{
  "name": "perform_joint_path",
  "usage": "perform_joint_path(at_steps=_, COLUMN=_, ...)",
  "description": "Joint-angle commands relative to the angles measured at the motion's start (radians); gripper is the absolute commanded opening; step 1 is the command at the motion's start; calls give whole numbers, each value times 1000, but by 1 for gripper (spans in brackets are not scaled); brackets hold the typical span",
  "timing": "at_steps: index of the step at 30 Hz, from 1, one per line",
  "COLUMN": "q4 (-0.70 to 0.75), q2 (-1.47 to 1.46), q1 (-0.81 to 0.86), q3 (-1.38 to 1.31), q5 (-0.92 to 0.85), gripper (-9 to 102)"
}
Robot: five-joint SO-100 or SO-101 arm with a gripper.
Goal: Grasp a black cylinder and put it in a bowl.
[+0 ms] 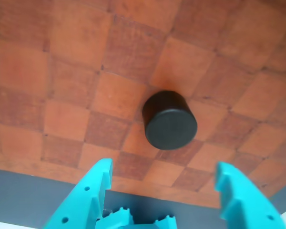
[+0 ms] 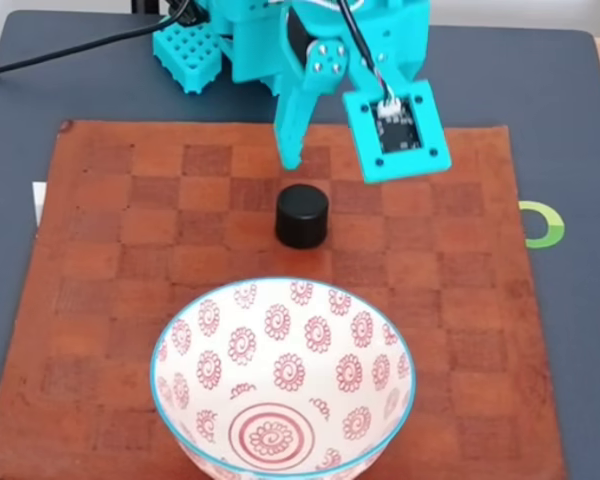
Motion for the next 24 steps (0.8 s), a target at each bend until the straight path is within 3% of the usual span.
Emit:
perform_joint_path(at_steps=1, q4=-11, q2=-8, q1=-3, q3=-43, q5=-3, gripper=30)
perform_joint_path(at_steps=24, q4=-60, q2=-229, q1=57, q3=-40, q5=-3, gripper=30)
